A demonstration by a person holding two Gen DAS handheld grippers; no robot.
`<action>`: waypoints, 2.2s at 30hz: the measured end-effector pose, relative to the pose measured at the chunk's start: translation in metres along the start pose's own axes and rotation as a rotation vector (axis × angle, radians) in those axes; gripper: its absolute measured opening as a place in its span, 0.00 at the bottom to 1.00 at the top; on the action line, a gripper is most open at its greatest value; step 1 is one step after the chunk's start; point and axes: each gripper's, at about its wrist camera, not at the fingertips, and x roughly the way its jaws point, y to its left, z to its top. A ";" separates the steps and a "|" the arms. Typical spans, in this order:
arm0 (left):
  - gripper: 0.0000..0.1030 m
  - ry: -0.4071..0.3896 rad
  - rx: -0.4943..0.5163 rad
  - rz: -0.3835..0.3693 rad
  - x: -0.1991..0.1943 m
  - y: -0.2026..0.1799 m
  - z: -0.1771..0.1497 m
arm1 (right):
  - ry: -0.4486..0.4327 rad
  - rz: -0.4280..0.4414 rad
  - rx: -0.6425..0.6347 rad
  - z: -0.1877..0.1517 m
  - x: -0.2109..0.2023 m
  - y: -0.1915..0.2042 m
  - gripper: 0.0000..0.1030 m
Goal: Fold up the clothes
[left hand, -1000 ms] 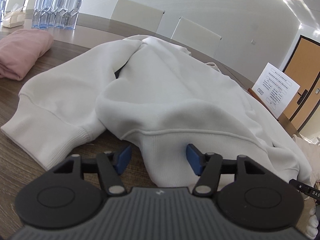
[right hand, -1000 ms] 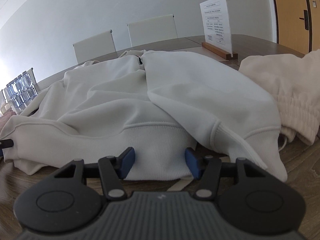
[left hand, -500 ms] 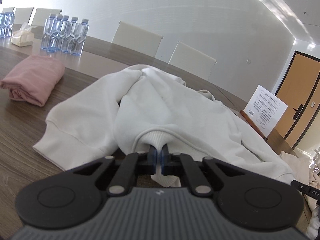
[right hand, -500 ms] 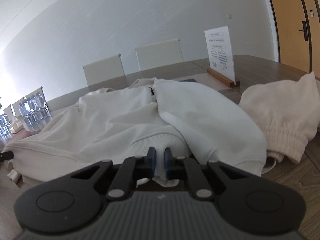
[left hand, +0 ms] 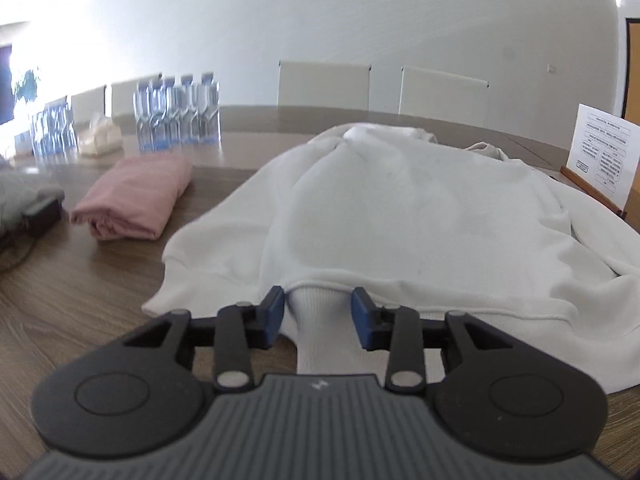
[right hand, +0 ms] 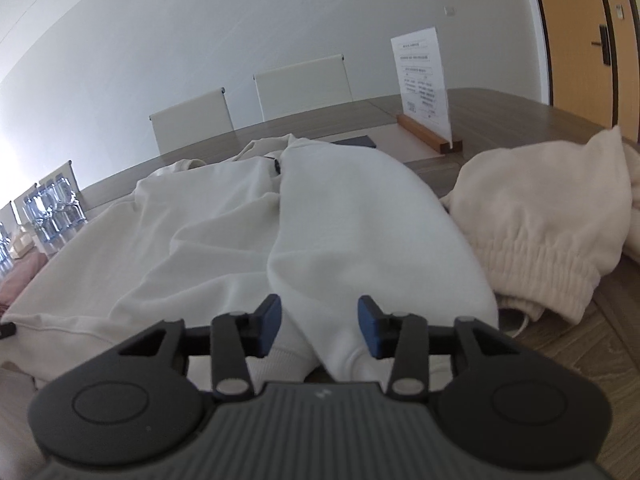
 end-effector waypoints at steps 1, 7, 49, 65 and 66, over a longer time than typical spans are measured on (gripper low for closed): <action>0.37 -0.026 0.017 -0.006 -0.002 -0.003 0.004 | -0.005 -0.021 -0.023 -0.002 0.003 0.003 0.62; 0.42 -0.143 -0.002 -0.110 -0.008 -0.008 0.026 | 0.016 -0.083 -0.049 -0.023 0.022 0.018 0.62; 0.51 0.128 0.020 -0.212 0.074 -0.014 -0.015 | 0.035 -0.082 0.040 -0.034 0.043 0.019 0.62; 0.55 0.127 0.051 -0.202 0.073 -0.018 -0.015 | 0.049 -0.095 0.120 -0.043 0.045 -0.020 0.63; 0.56 0.126 0.051 -0.201 0.073 -0.019 -0.015 | 0.045 -0.094 0.118 -0.044 0.045 -0.020 0.63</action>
